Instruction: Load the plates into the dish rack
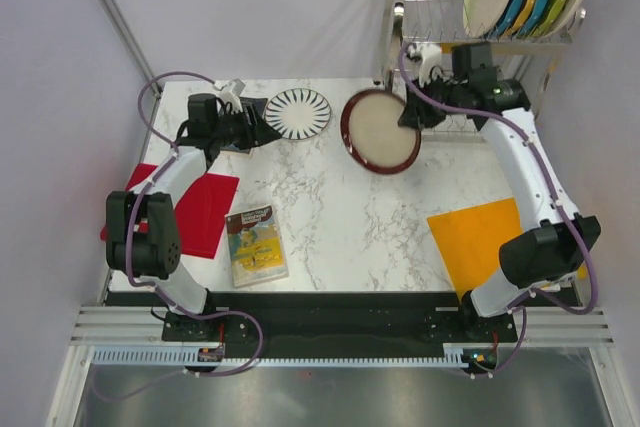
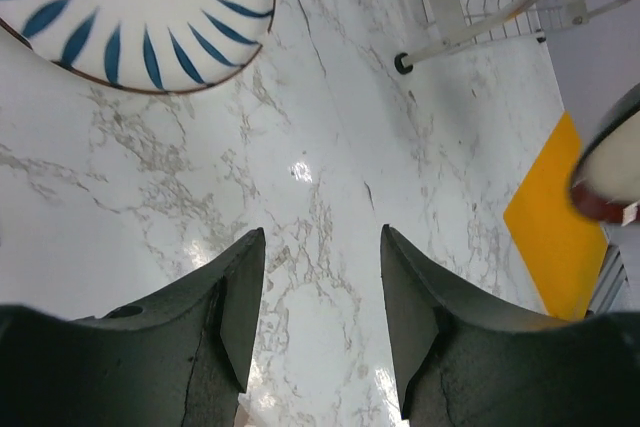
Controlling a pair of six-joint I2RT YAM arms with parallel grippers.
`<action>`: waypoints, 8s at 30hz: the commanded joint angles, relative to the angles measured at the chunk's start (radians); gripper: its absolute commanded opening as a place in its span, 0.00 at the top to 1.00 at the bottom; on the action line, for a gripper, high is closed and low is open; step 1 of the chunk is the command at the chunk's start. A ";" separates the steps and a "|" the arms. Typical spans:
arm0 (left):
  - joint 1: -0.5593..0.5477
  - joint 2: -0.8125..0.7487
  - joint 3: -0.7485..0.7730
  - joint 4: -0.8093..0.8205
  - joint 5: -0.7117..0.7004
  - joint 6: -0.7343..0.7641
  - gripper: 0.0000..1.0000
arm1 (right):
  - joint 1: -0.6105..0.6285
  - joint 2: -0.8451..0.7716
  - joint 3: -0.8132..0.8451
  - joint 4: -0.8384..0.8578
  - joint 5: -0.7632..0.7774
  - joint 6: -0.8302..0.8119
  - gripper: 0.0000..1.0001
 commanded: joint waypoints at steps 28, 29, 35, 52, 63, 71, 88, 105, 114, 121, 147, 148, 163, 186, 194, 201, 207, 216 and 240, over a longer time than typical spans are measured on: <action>-0.067 0.075 -0.023 0.168 0.027 -0.065 0.44 | 0.017 0.132 0.655 1.087 0.911 -0.094 1.00; -0.068 0.077 -0.018 0.170 0.025 -0.072 0.44 | 0.011 0.132 0.641 1.085 0.910 -0.105 1.00; -0.073 0.101 0.020 0.173 0.062 -0.129 0.45 | -0.009 0.148 0.644 0.990 0.939 -0.143 1.00; -0.071 0.160 0.052 0.173 0.075 -0.149 0.45 | -0.026 0.186 0.609 0.858 0.983 -0.149 1.00; -0.070 0.158 0.005 0.184 0.056 -0.174 0.45 | -0.026 0.258 0.648 0.800 1.008 -0.168 1.00; -0.070 0.161 0.011 0.185 0.053 -0.174 0.45 | -0.029 0.296 0.639 0.787 1.078 -0.134 1.00; -0.070 0.173 0.016 0.187 0.058 -0.183 0.44 | -0.043 0.437 0.754 0.855 1.065 -0.146 0.74; -0.071 0.544 0.532 -0.146 -0.069 0.001 0.67 | 0.005 0.091 0.514 0.895 0.933 -0.191 0.41; -0.096 0.690 0.672 -0.174 -0.174 -0.004 0.98 | 0.037 -0.210 0.041 0.789 0.407 -0.166 0.26; -0.144 0.713 0.640 -0.220 -0.232 -0.005 0.98 | 0.045 -0.256 -0.169 0.769 0.368 0.010 0.22; -0.421 0.462 0.143 -0.430 -0.033 0.090 0.98 | 0.046 -0.204 -0.523 0.657 0.060 0.311 0.12; -0.436 0.450 0.134 -0.428 -0.033 0.095 0.98 | 0.045 -0.201 -0.540 0.657 0.019 0.320 0.12; -0.552 0.229 -0.047 -0.384 -0.059 0.167 0.84 | 0.046 -0.181 -0.695 0.663 -0.009 0.317 0.10; -0.156 0.110 -0.175 -0.075 -0.128 -0.097 0.43 | -0.003 0.057 -0.853 0.895 -0.215 0.429 0.09; -0.157 0.229 -0.141 -0.045 -0.022 -0.155 0.46 | -0.012 0.179 -0.821 0.938 -0.253 0.463 0.09; -0.170 0.298 -0.116 -0.036 0.107 -0.185 0.58 | -0.012 0.249 -0.818 0.965 -0.285 0.487 0.13; -0.193 0.322 -0.119 -0.072 0.166 -0.166 0.65 | -0.014 0.289 -0.826 0.956 -0.328 0.492 0.15; -0.210 0.339 -0.149 0.016 0.231 -0.212 0.98 | -0.012 0.393 -0.794 0.938 -0.388 0.490 0.18; -0.230 0.359 -0.136 0.086 0.173 -0.240 0.87 | 0.012 0.457 -0.715 0.878 -0.411 0.532 0.69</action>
